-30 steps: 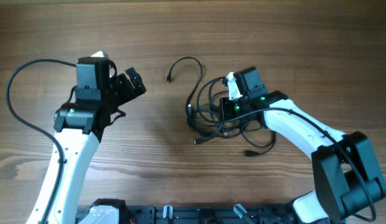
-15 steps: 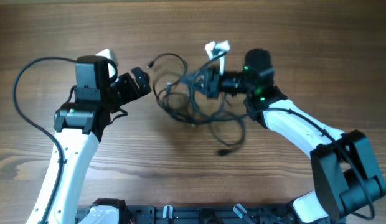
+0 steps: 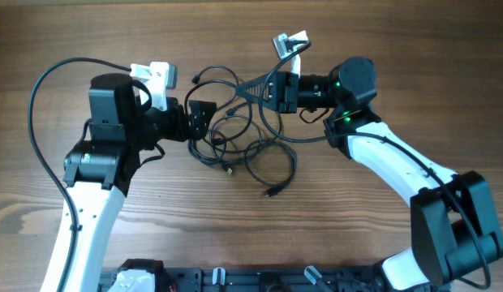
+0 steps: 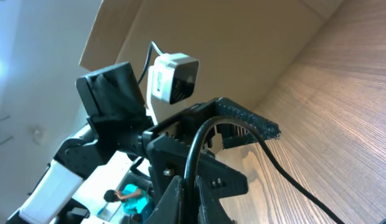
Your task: Untangle cables
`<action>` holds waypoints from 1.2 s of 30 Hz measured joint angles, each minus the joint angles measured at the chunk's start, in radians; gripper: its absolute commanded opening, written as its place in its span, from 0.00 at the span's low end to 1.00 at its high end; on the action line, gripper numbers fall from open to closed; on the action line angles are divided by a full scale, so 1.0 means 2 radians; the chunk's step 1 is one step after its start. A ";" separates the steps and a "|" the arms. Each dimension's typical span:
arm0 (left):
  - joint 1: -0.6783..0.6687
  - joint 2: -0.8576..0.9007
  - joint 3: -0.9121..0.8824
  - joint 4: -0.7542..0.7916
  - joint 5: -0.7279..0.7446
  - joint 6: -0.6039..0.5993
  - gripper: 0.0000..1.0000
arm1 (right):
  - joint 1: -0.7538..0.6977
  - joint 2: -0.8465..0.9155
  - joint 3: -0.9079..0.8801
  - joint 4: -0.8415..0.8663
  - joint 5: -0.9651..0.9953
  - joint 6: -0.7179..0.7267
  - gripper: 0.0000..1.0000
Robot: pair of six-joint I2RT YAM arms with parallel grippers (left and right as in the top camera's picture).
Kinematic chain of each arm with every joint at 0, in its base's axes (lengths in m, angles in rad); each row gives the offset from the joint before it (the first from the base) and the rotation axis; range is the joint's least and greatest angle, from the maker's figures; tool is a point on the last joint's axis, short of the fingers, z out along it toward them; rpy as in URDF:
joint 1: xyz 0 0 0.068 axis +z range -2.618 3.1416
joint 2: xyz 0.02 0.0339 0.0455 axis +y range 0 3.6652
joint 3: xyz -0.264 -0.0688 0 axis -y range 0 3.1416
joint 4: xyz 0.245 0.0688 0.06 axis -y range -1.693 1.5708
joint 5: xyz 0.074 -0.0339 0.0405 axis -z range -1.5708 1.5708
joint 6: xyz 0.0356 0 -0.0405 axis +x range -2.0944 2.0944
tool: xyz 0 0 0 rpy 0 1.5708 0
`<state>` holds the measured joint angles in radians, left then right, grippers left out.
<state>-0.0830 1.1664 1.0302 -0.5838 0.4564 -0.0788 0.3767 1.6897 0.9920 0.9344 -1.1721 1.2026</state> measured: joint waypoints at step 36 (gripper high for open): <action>-0.034 0.035 0.000 0.004 0.126 0.039 1.00 | -0.066 0.003 0.397 -0.075 0.098 0.213 0.04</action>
<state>-0.1516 1.2373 1.0309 -0.5755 0.7086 0.0002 0.2447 1.6955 1.7870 0.7841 -0.9764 1.6295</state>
